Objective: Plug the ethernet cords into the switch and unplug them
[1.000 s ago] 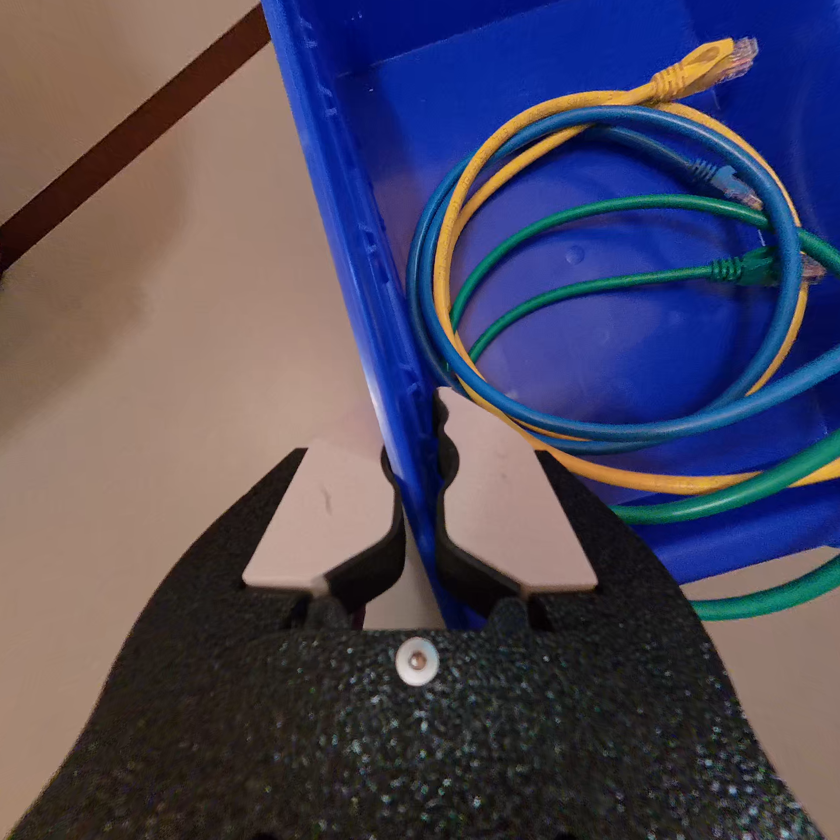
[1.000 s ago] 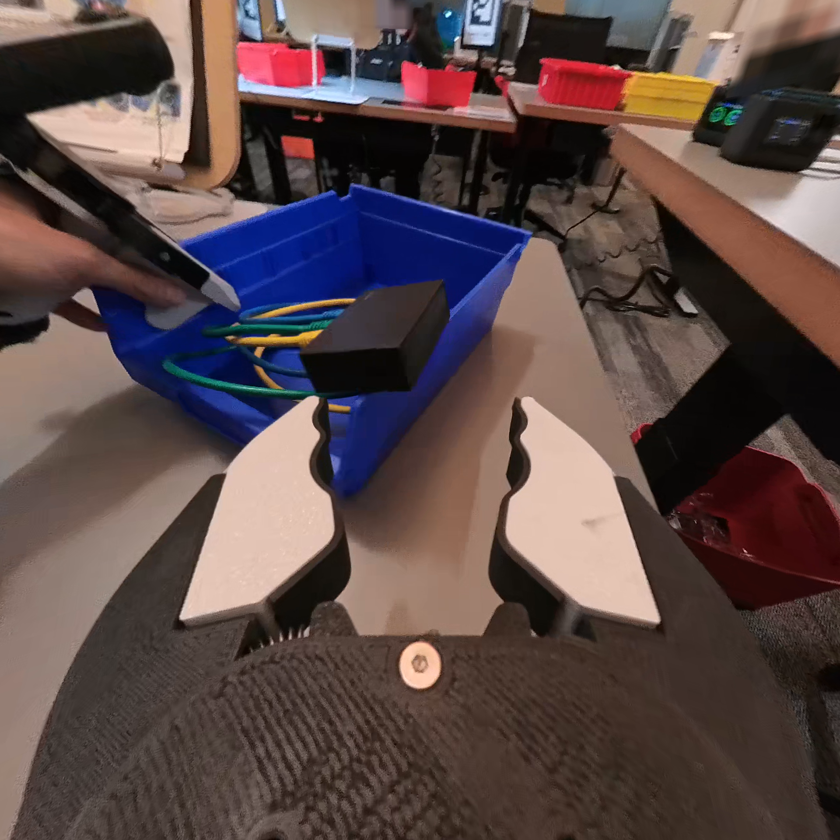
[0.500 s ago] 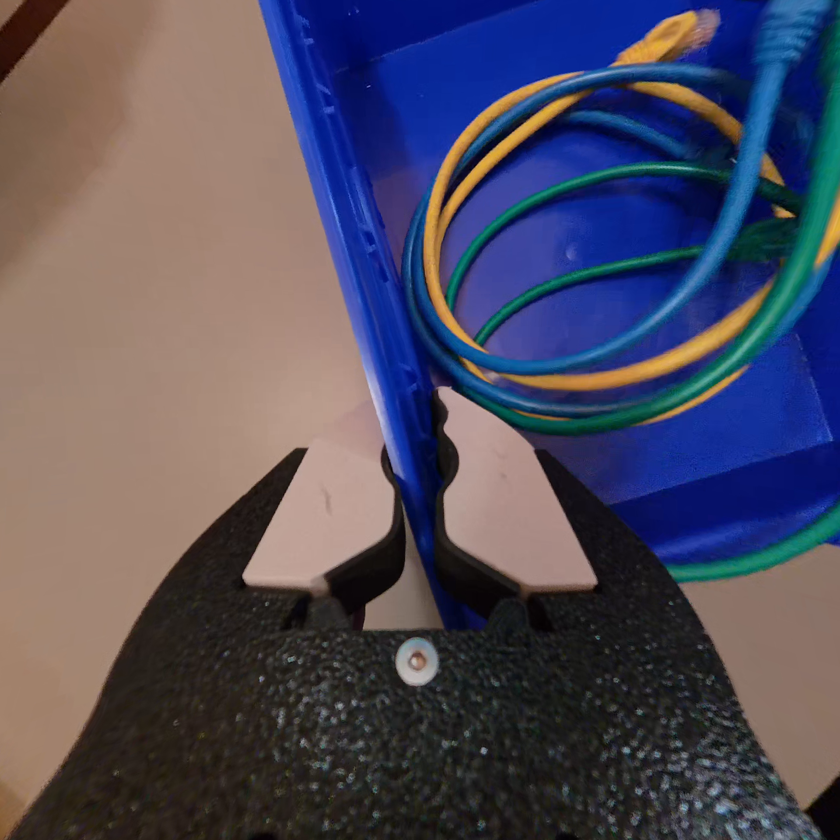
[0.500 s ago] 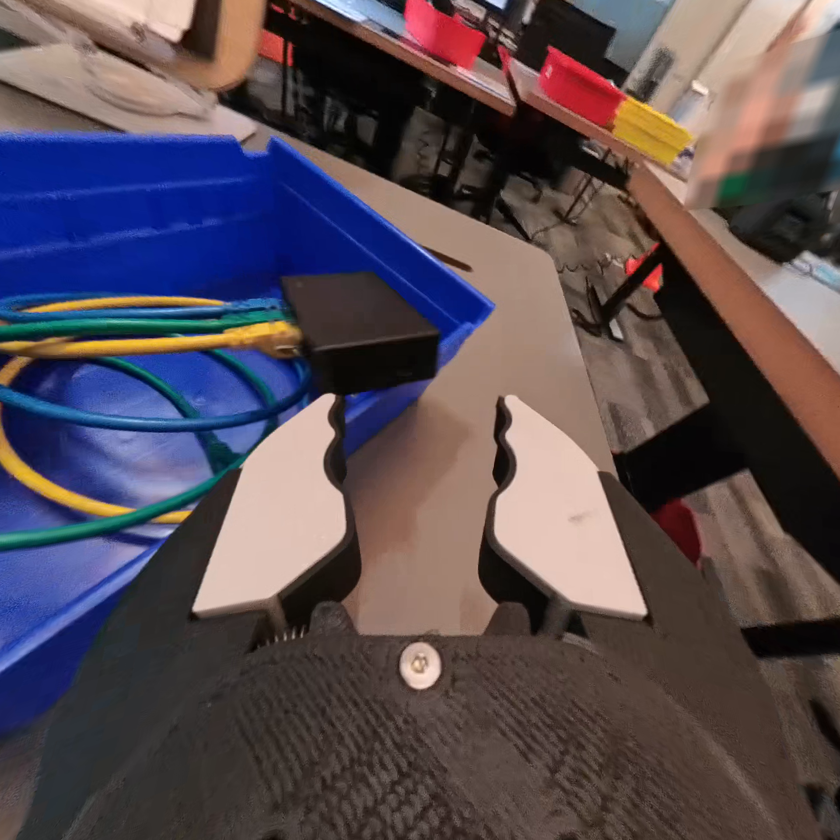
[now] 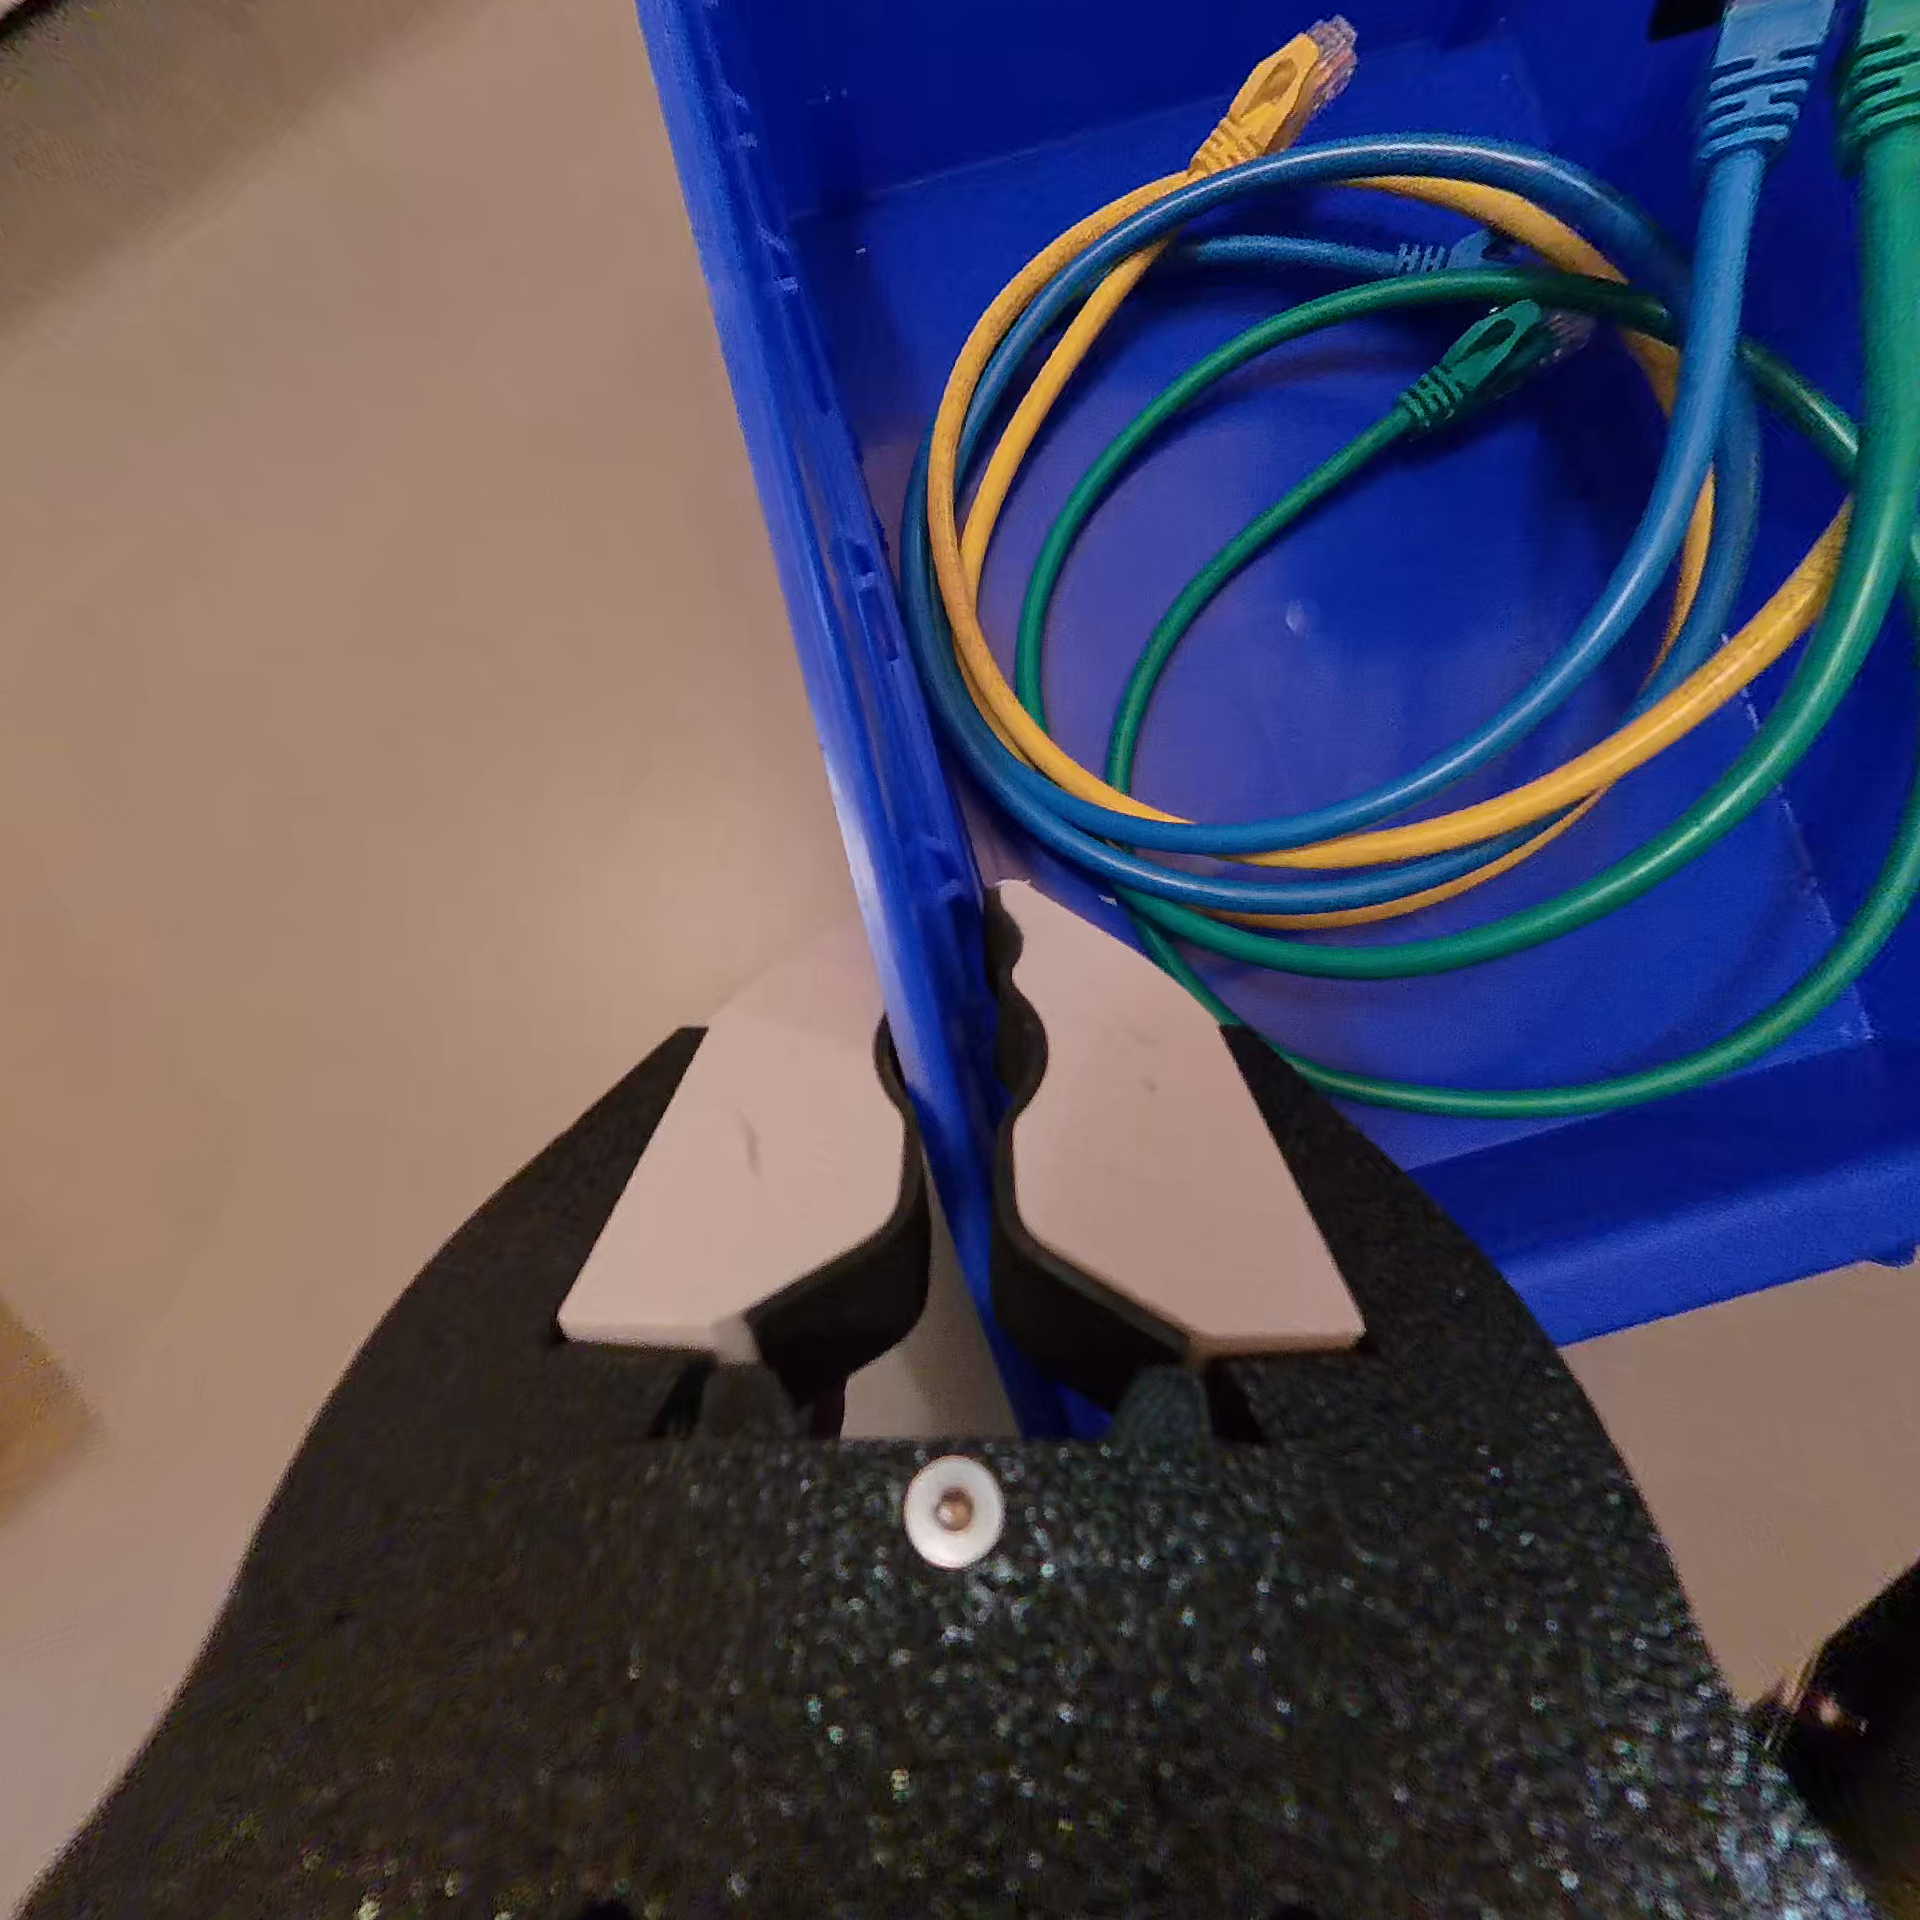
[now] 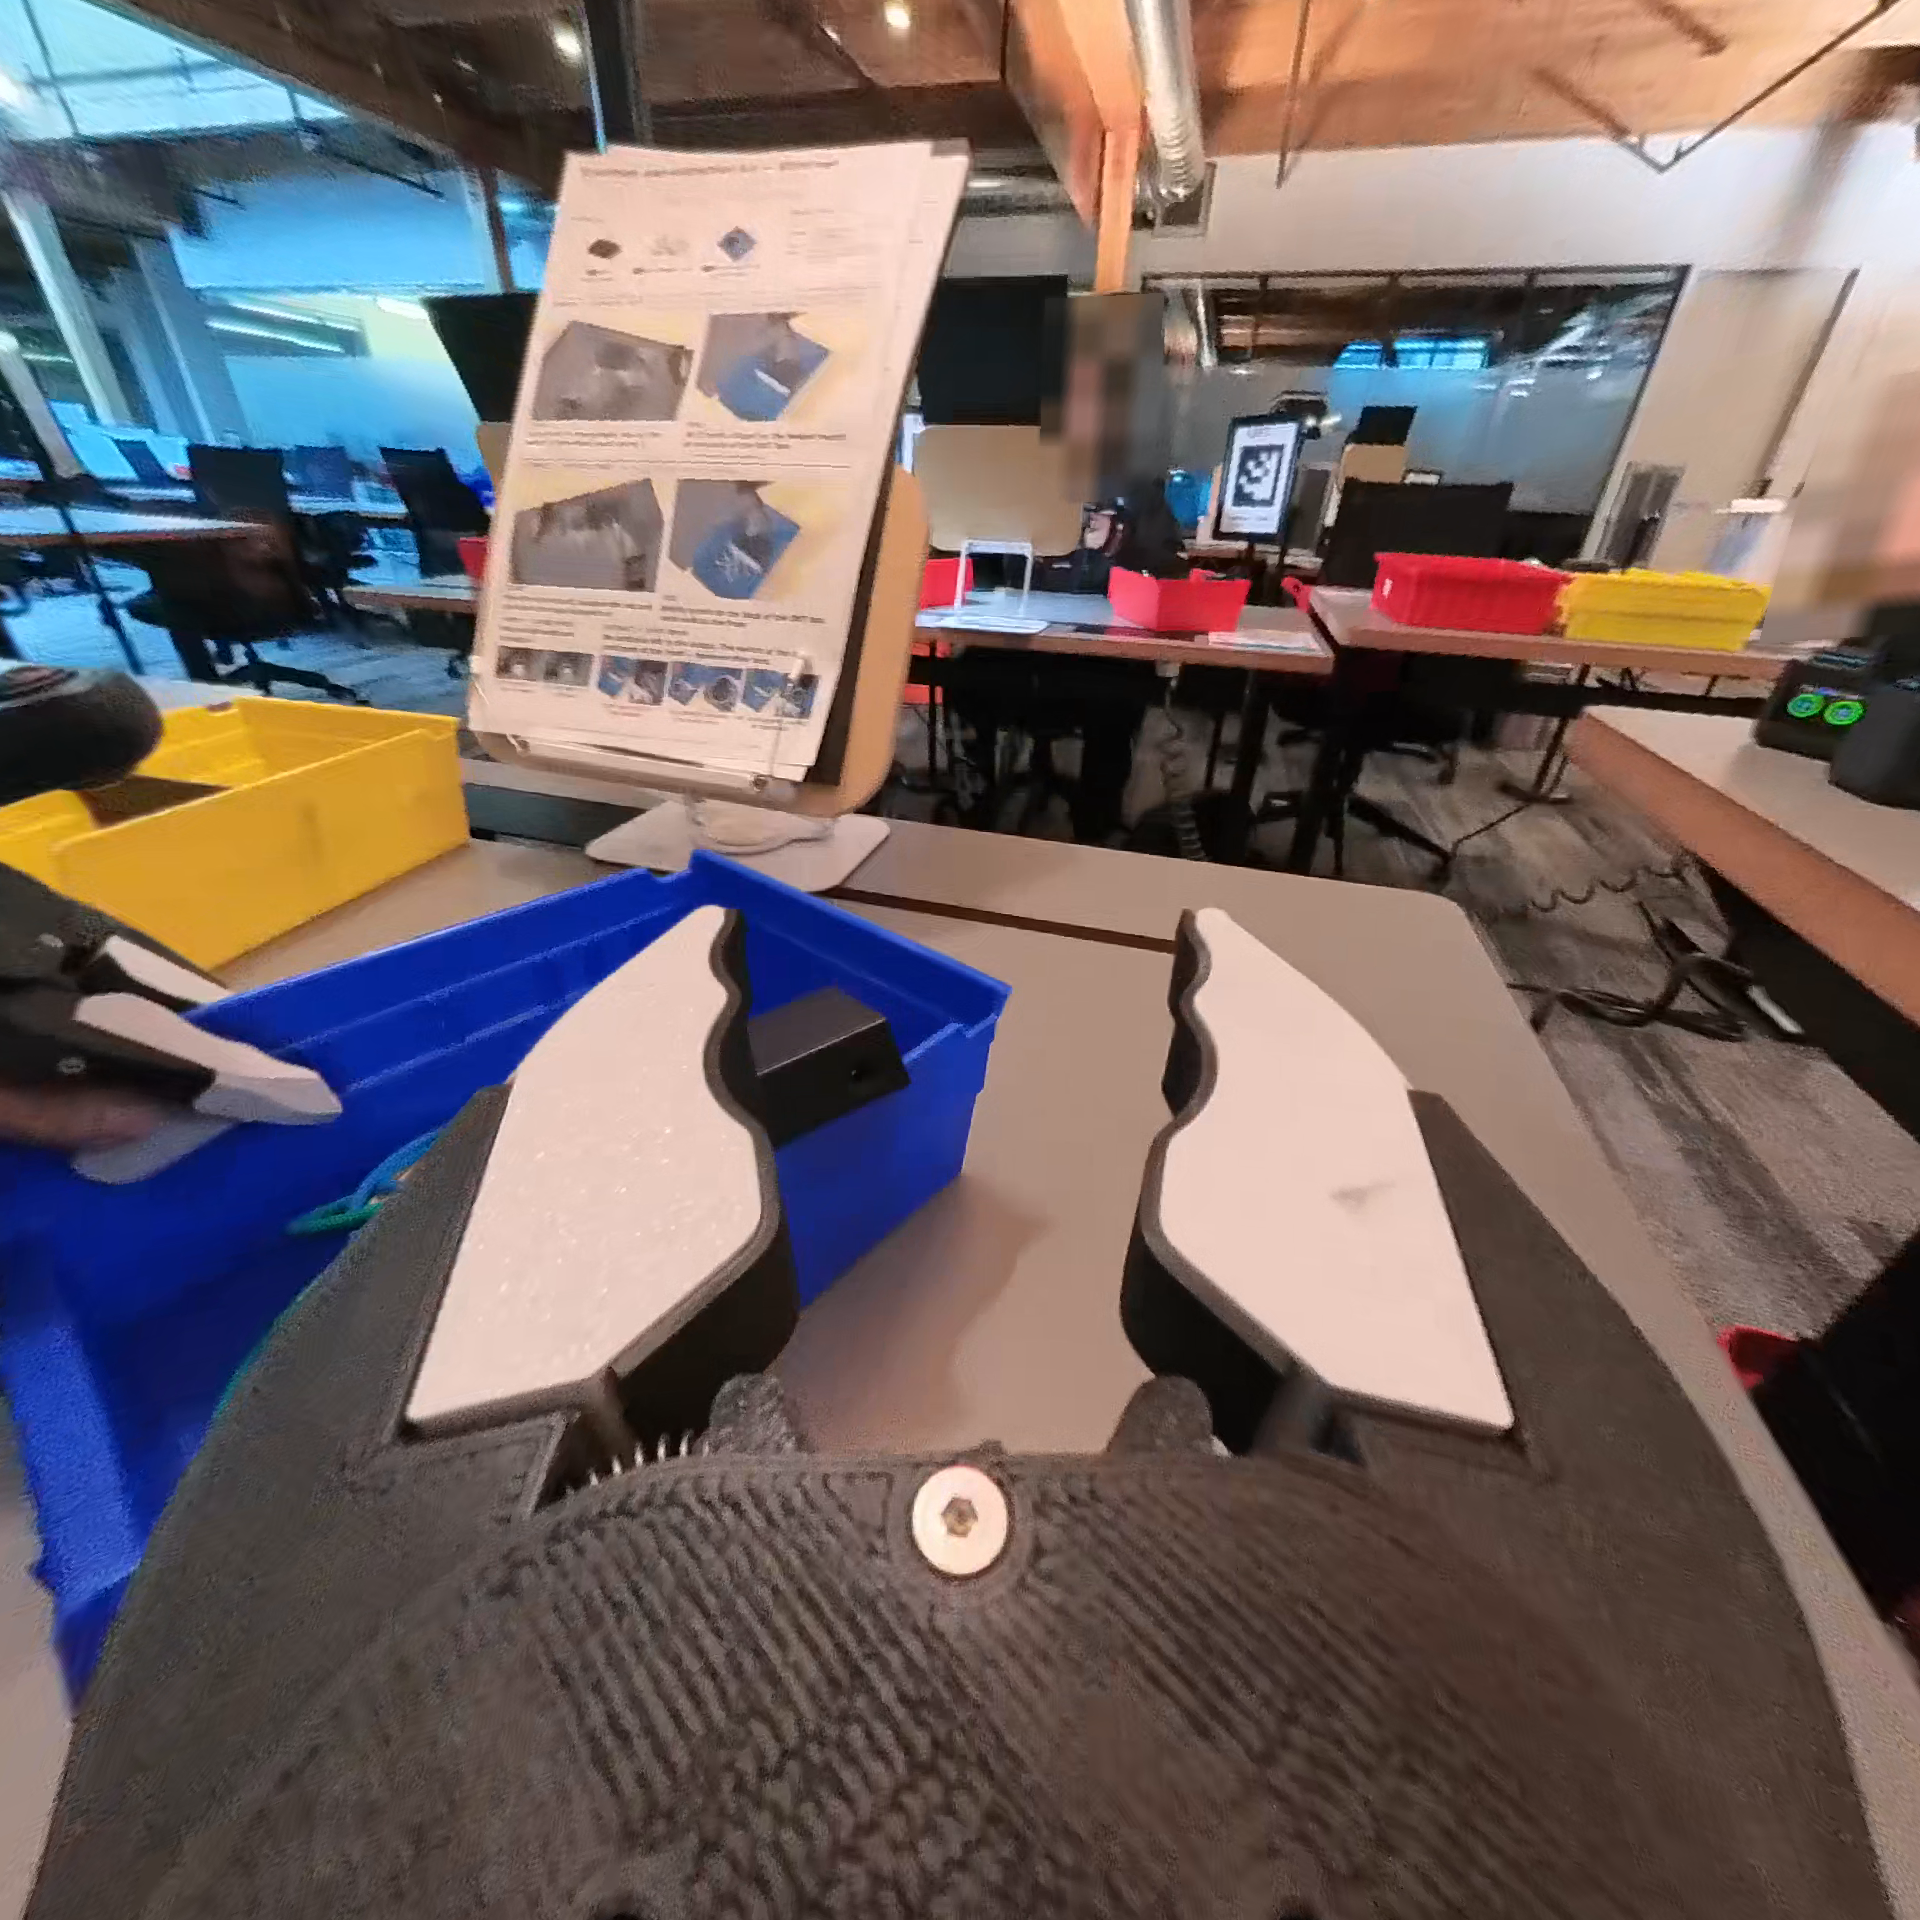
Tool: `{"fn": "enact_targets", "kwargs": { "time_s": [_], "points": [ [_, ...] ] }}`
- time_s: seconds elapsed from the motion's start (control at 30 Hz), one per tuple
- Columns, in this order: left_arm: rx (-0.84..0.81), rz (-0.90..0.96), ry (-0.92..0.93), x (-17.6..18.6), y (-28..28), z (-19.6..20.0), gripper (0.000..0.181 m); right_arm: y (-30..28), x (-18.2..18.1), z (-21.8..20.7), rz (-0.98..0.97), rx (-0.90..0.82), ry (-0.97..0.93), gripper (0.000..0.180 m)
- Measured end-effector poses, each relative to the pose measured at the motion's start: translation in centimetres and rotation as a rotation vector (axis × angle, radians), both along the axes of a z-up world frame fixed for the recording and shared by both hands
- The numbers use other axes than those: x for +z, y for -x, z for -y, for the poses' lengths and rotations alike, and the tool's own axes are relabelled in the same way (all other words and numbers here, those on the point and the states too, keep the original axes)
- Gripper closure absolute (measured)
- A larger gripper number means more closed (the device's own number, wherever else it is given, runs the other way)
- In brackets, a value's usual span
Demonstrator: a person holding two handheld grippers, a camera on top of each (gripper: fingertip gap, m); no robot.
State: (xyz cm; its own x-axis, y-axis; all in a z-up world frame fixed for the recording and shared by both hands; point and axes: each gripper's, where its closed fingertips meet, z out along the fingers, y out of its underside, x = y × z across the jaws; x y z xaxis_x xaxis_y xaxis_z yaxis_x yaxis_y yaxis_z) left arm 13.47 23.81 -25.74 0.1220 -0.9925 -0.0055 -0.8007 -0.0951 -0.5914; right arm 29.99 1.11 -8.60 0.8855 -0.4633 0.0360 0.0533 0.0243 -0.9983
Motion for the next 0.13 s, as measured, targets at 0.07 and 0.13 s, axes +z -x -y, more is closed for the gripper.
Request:
{"fn": "enact_targets", "kwargs": {
  "time_s": [0.07, 0.13],
  "points": [
    [-0.009, -0.009, -0.011, 0.0, 2.5, -0.5, 0.174, 0.8, -0.7, -1.3, -0.015, 0.038, 0.032, 0.099],
    [-0.018, -0.020, -0.015, 0.1, 5.9, -1.5, 0.174, 1.6, -1.5, -2.8, -0.014, 0.063, 0.076, 0.098]
  ]
}}
